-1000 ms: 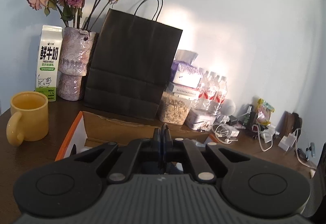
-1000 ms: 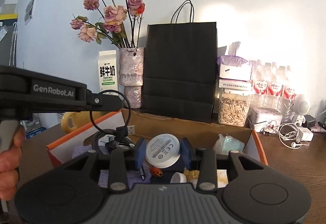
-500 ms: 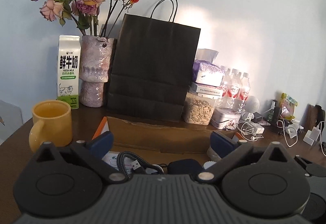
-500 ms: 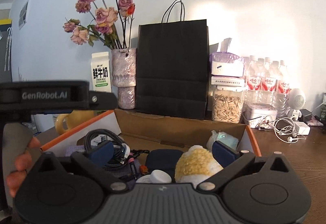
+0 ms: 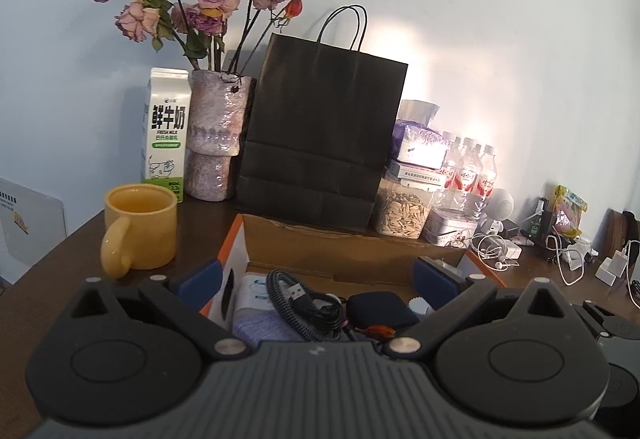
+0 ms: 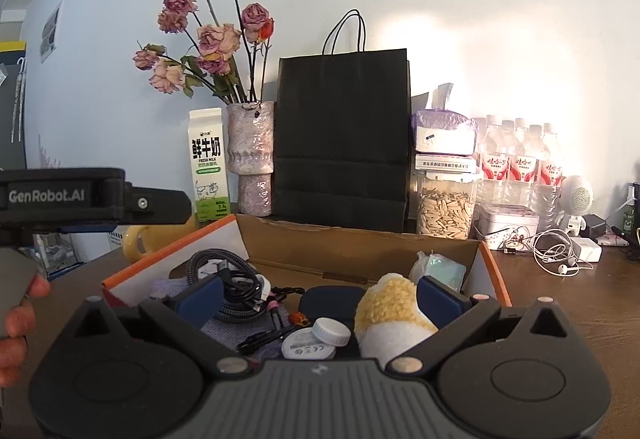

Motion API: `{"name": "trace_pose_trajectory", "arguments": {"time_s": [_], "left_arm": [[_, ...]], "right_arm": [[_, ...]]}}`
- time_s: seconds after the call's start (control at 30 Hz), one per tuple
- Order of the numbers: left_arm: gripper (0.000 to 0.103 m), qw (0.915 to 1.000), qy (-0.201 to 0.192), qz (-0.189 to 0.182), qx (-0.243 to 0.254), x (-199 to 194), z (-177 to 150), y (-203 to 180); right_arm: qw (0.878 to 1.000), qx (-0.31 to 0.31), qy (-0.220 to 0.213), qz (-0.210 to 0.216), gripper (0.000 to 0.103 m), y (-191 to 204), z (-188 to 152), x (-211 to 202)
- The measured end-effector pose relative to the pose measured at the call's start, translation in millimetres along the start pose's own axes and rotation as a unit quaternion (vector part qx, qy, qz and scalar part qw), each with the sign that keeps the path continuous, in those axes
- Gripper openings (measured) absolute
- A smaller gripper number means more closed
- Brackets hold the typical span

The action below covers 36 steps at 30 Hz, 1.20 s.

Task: Organize objects
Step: 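Carry the charger puck and held item into the red box and open both grippers, then withdraw both grippers from the box back to the table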

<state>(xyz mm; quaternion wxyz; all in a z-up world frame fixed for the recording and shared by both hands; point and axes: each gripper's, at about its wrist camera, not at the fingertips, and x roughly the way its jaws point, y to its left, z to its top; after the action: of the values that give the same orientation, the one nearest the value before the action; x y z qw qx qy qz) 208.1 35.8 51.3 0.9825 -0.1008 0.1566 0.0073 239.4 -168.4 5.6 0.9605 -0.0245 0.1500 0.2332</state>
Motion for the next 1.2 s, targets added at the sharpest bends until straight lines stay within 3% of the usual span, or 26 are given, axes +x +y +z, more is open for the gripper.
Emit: {"name": "trace_pose_trajectory", "arguments": {"time_s": [0.37,0.7,0.83,0.97,1.2], "left_arm": [[0.103,0.9992,0.034,0.021,0.001,-35,-22,29],[0.103,0.996,0.072,0.053,0.0,-55,-44,60],[0.103,0.995,0.081,0.059,-0.004,-60,-49,67],[0.103,0.9944,0.084,0.064,-0.009,-64,-52,72],[0.103,0.9936,0.09,0.066,-0.016,-65,-55,76]], "right_arm": [[0.999,-0.03,0.018,0.026,0.103,30,-20,-33],[0.994,-0.065,0.076,0.044,0.1,54,-42,-32],[0.99,-0.069,0.109,0.05,0.085,61,-47,-19],[0.986,-0.065,0.137,0.066,0.057,66,-51,-5],[0.98,-0.05,0.169,0.089,0.037,72,-52,16]]}}
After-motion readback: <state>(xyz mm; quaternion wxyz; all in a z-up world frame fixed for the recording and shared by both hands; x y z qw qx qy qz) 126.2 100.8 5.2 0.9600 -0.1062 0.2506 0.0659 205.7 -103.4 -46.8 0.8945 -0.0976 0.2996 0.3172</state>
